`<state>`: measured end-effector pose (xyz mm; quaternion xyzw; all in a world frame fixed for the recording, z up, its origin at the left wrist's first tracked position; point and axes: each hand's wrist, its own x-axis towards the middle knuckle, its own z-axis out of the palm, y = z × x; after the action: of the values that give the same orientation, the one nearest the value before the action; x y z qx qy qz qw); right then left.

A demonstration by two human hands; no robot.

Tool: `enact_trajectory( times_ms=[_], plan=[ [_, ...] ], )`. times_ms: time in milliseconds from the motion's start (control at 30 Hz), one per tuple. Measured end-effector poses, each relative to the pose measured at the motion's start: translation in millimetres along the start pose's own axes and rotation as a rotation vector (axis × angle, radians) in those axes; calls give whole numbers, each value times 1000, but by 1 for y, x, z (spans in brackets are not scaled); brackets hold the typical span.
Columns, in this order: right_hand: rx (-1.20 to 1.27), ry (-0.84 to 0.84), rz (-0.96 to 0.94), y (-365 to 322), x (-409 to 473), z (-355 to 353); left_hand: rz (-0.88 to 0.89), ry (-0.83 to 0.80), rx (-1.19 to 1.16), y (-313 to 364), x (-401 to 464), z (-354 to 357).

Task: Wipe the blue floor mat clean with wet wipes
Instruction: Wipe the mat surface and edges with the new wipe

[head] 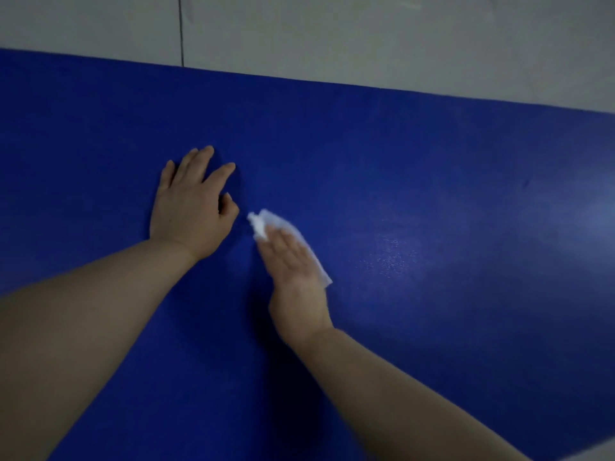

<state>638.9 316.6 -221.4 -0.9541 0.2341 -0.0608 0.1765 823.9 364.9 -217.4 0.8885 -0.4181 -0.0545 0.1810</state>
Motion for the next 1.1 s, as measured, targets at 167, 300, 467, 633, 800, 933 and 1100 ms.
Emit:
enact_trajectory(
  times_ms=[167,300,467,633,800,933,1100],
  plan=[
    [52,136,188,72,-19,-46,-4,-1,-2,1,-1,-1],
    [109,313,735,119,-38,-75,-5,-2,16,1,-1,1],
    [-42,175,367,59,-29,-29,-13,-7,21,2,-1,0],
    [47,-13,-46,18,-45,-8,-9,-10,29,2,-1,-1],
    [80,219,351,96,-65,-55,1,-13,39,1,-3,0],
    [40,236,541,93,-72,-54,12,5,16,3,-3,1],
    [60,196,369,72,-74,-18,114,3,-53,22,-46,-5]
  ],
)
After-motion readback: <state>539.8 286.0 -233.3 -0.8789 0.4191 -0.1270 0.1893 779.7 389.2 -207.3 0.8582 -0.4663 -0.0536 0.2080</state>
